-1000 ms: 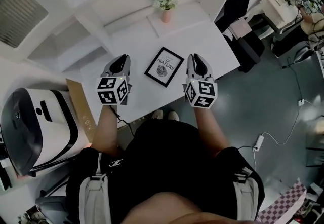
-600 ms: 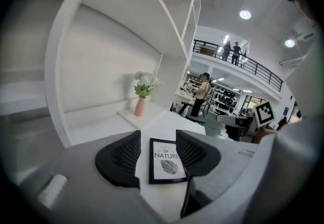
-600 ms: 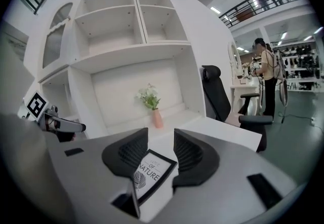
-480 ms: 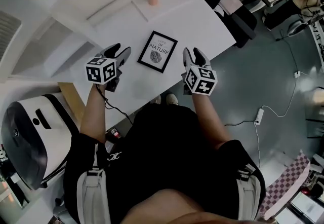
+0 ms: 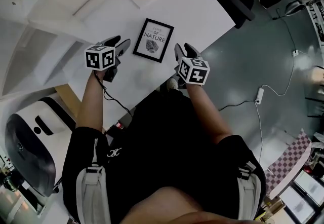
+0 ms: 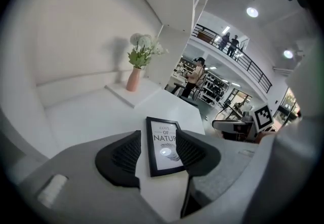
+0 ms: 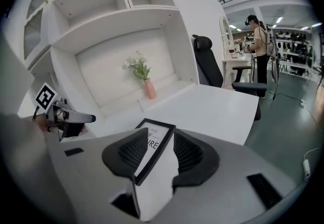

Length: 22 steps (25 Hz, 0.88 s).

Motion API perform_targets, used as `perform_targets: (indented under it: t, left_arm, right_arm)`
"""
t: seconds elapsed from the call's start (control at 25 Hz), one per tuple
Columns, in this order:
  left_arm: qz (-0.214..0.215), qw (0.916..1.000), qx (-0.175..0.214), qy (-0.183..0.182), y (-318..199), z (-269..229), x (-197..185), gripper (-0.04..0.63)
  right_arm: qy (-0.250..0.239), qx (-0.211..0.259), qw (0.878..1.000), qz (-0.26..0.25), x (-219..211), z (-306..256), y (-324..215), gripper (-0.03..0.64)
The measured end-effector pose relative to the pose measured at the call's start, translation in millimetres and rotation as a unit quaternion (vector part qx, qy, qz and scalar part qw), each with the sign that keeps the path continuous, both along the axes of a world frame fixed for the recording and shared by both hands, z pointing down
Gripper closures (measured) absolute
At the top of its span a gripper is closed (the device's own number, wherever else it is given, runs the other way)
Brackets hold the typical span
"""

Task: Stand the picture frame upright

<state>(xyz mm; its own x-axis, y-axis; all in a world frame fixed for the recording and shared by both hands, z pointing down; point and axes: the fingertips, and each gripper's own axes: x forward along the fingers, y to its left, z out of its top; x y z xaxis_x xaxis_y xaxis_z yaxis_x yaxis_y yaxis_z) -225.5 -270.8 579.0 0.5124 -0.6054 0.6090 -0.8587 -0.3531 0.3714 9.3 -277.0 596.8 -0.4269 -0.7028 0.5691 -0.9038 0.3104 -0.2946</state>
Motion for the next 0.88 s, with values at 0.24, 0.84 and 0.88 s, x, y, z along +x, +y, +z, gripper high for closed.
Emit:
perform_targets:
  t: [0.24,0.84,0.88]
  left_arm:
    - [0.002,0.999,-0.031,0.031,-20.6,34.4,-4.2,0.383]
    - [0.029,0.9916,-0.096,0.081,-33.7,79.3,-3.4,0.383]
    - [0.033,0.9913,-0.098,0.082,-33.3,80.7,-2.3,0.383]
  right_arm:
    - [-0.001,-0.037,0.999,0.0,-20.6,32.1,-4.4,0.469]
    - [0.007,-0.119,0.993,0.025,-46.8,95.5,-27.3,0.471]
    - [0.009,-0.123,0.992,0.025,-48.3,98.4,-28.4,0.471]
